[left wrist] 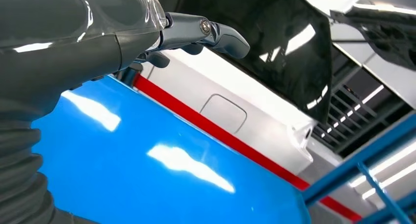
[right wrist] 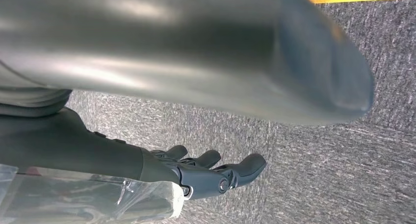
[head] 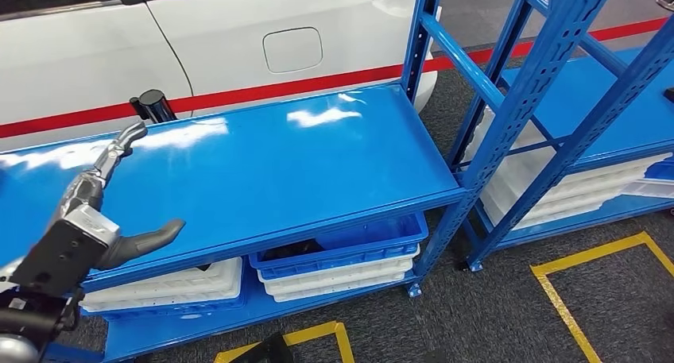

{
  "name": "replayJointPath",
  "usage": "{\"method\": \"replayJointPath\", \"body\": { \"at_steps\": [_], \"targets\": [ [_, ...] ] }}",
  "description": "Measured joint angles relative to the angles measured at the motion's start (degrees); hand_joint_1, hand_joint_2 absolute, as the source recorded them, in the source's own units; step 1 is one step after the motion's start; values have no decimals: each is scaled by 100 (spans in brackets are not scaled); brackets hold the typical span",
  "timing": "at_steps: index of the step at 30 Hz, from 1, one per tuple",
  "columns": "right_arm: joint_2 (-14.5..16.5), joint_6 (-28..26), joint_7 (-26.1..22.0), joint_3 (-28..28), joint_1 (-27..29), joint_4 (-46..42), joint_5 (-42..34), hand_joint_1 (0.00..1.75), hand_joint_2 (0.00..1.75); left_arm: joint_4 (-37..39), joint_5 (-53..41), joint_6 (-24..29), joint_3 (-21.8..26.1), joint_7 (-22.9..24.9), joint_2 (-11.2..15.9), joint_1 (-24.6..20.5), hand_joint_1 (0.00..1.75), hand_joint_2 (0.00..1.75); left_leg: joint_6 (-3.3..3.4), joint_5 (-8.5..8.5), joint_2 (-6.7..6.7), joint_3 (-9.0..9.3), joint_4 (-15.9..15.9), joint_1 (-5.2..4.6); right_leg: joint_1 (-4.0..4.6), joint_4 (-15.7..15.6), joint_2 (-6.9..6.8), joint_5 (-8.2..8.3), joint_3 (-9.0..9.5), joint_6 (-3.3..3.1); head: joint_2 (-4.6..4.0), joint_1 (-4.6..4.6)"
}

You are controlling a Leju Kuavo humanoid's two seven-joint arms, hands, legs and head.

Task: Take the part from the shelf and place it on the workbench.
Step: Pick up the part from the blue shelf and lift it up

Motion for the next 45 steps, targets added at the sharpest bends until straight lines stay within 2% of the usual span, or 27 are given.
{"method": "replayJointPath", "body": {
  "at_steps": [4,5,8,9,15,20,22,24,25,26,27,28,29,45],
  "targets": [
    [0,5,-3,0,9,0,-34,0,0,-94,-237,54,-159,148,-24,-5,0,175,0,0,0,-1,0,0,0,0,0,0,1,0,0,0],
    [0,3,-7,0,14,0,-46,0,0,-134,-288,100,-177,213,-23,11,24,175,0,0,0,-1,0,0,0,0,0,0,1,0,0,0],
    [0,-20,-50,-1,32,0,-98,0,0,-276,-386,297,-175,494,16,157,154,175,0,-1,0,-3,-2,0,0,0,0,0,1,0,0,0],
    [0,-32,-69,-2,40,0,-123,0,0,-322,-404,395,-143,596,51,250,175,175,0,-1,1,-3,-2,0,0,0,1,-1,0,0,0,0],
    [0,-88,-97,-14,131,0,-225,0,0,-634,-612,1201,327,771,251,1157,175,175,-3,-3,-1,-3,-6,1,0,0,2,-9,-1,-8,0,0],
    [0,-103,-102,-15,171,0,-231,0,0,-811,-659,1361,690,747,321,1641,175,175,-6,-6,-3,-1,-7,1,0,0,1,-12,1,-7,0,0],
    [0,-105,-102,-16,175,0,-237,0,0,-860,-677,1414,799,743,326,1762,168,175,-6,-6,-2,1,-7,1,0,0,1,-12,4,-7,0,0],
    [0,-110,-102,-17,184,0,-243,0,0,-891,-689,1488,901,737,326,1896,132,175,-6,-6,-2,3,-7,1,0,0,1,-12,5,-7,0,0],
    [0,-113,-102,-17,189,0,-245,0,0,-901,-689,1519,951,732,326,1961,106,175,-6,-6,-2,3,-7,1,0,0,1,-12,5,-7,0,0],
    [0,-115,-102,-17,194,0,-247,0,0,-905,-689,1543,995,723,326,2017,65,175,-6,-6,-3,3,-7,1,0,0,1,-12,5,-7,0,0],
    [0,-117,-102,-17,197,0,-249,0,0,-909,-688,1561,1036,707,326,2063,39,175,-6,-6,-3,4,-7,1,0,0,0,-12,5,-7,0,0],
    [0,-119,-102,-17,199,0,-251,0,0,-910,-686,1574,1076,683,326,2099,14,175,-6,-6,-3,4,-7,1,0,0,0,-12,5,-7,0,0],
    [0,-120,-102,-17,199,0,-254,0,0,-911,-684,1582,1111,656,326,2125,0,175,-6,-6,-3,3,-7,1,0,0,0,-12,5,-7,0,0],
    [13,-126,-95,-22,223,0,-301,0,0,-909,-705,1468,1286,610,326,2155,0,175,-6,-6,-2,3,-7,1,0,0,0,-12,4,-7,0,0]
  ]
}}
